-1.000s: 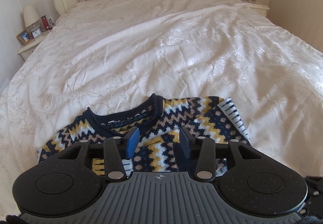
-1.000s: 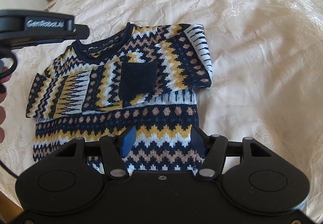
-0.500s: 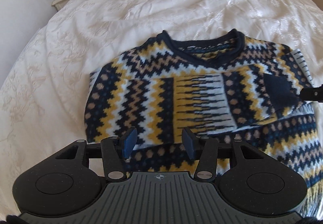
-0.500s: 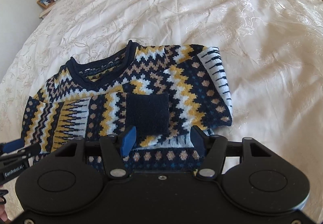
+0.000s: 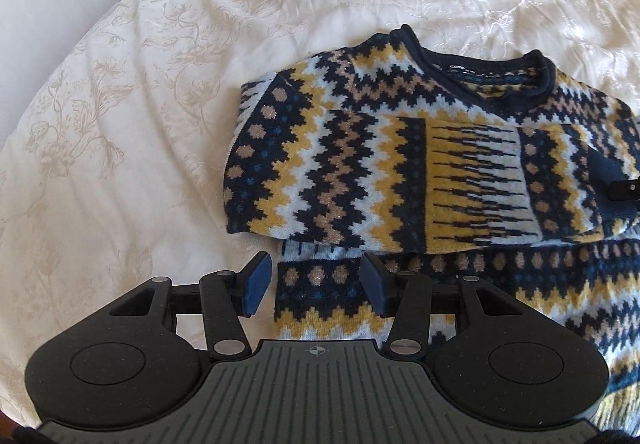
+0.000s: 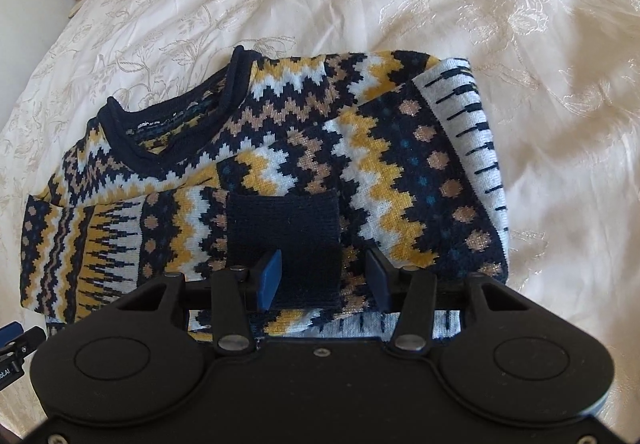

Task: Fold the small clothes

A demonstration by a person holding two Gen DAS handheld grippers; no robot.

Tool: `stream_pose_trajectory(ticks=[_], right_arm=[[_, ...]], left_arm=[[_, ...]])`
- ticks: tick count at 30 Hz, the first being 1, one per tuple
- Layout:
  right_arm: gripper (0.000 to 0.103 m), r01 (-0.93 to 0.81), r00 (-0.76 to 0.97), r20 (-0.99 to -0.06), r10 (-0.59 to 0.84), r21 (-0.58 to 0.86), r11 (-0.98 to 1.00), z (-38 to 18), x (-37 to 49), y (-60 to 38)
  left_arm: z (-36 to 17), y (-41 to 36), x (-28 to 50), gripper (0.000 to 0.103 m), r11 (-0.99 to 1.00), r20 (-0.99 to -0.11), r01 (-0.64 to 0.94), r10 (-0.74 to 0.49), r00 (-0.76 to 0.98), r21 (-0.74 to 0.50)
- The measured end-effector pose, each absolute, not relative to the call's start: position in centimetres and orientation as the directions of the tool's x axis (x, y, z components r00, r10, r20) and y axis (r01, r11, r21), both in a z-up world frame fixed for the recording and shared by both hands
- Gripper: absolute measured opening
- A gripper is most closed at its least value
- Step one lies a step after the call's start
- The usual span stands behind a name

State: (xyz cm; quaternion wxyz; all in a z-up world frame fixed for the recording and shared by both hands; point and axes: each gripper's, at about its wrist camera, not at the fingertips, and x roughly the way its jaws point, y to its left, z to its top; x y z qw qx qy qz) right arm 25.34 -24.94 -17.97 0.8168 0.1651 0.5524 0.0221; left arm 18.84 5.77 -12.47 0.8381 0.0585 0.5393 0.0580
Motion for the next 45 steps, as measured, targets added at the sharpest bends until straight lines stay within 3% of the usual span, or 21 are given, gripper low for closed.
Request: stream_pose_trajectory(ticks=[2, 3, 4, 9, 18, 23, 26, 28, 32, 35, 37, 39, 42, 44, 45], right_arm=[[0.055, 0.145, 0.385, -0.894, 0.228, 0.302, 0.942, -18.0, 25.5, -24.9], [0.049, 0.138, 0.383, -0.894, 0.232, 0.304, 0.943, -18.0, 25.6, -24.8], [0.031, 0.125, 0.375, -0.896, 0.239, 0.304, 0.945, -17.9, 25.8, -24.8], [0.009, 0.091, 0.390, -0.901, 0.191, 0.244, 0.966, -16.3, 25.9, -24.3], [0.004, 0.065, 0.538, -0.813, 0.223, 0.304, 0.950, -9.8, 25.0, -26.2], [0.003, 0.157, 0.527, -0.844, 0.102, 0.214, 0.964, -10.6, 25.1, -28.5], [0.005, 0.189, 0.462, -0.875, 0.142, 0.254, 0.949, -12.3, 25.3, -30.2], [0.017, 0.185, 0.451, -0.874, 0.178, 0.287, 0.940, -13.0, 25.1, -30.5], [0.022, 0.157, 0.418, -0.889, 0.187, 0.273, 0.949, -14.4, 25.3, -29.0], [0.037, 0.155, 0.391, -0.894, 0.219, 0.298, 0.942, -15.9, 25.6, -27.9], [0.054, 0.155, 0.383, -0.894, 0.231, 0.309, 0.938, -16.7, 25.8, -27.2], [0.058, 0.152, 0.381, -0.898, 0.221, 0.297, 0.943, -17.3, 26.0, -26.6], [0.060, 0.148, 0.372, -0.903, 0.214, 0.286, 0.947, -18.0, 26.4, -25.9], [0.054, 0.137, 0.378, -0.898, 0.223, 0.292, 0.946, -17.9, 26.4, -25.6], [0.032, 0.121, 0.375, -0.900, 0.223, 0.286, 0.951, -17.8, 26.4, -25.3]], left_arm=[[-12.4, 5.9, 19.0, 0.048, 0.986, -0.897, -0.041, 0.165, 0.409, 0.163], [-12.4, 6.0, 19.0, 0.048, 0.986, -0.897, -0.044, 0.167, 0.408, 0.164], [-12.4, 6.1, 19.1, 0.048, 0.985, -0.897, -0.045, 0.168, 0.408, 0.164], [-12.3, 6.0, 19.3, 0.048, 0.984, -0.896, -0.044, 0.174, 0.409, 0.171], [-11.3, 6.3, 19.8, 0.048, 0.984, -0.880, -0.038, 0.170, 0.443, 0.171], [-10.8, 6.4, 21.0, 0.048, 0.985, -0.868, -0.037, 0.166, 0.468, 0.169], [-10.9, 6.4, 22.0, 0.048, 0.985, -0.865, -0.033, 0.164, 0.474, 0.168], [-11.0, 6.3, 22.5, 0.048, 0.985, -0.865, -0.029, 0.164, 0.475, 0.171], [-11.2, 6.3, 23.0, 0.048, 0.985, -0.867, -0.028, 0.164, 0.471, 0.171], [-11.6, 6.4, 23.0, 0.048, 0.985, -0.875, -0.035, 0.165, 0.455, 0.168], [-11.7, 6.6, 22.8, 0.048, 0.985, -0.878, -0.039, 0.165, 0.450, 0.165], [-11.7, 6.6, 22.6, 0.048, 0.985, -0.879, -0.042, 0.168, 0.446, 0.167], [-11.8, 6.9, 22.2, 0.048, 0.984, -0.881, -0.050, 0.174, 0.439, 0.169], [-11.9, 7.2, 22.1, 0.048, 0.984, -0.884, -0.058, 0.177, 0.433, 0.168], [-11.9, 7.3, 22.0, 0.048, 0.984, -0.884, -0.062, 0.178, 0.432, 0.167]])
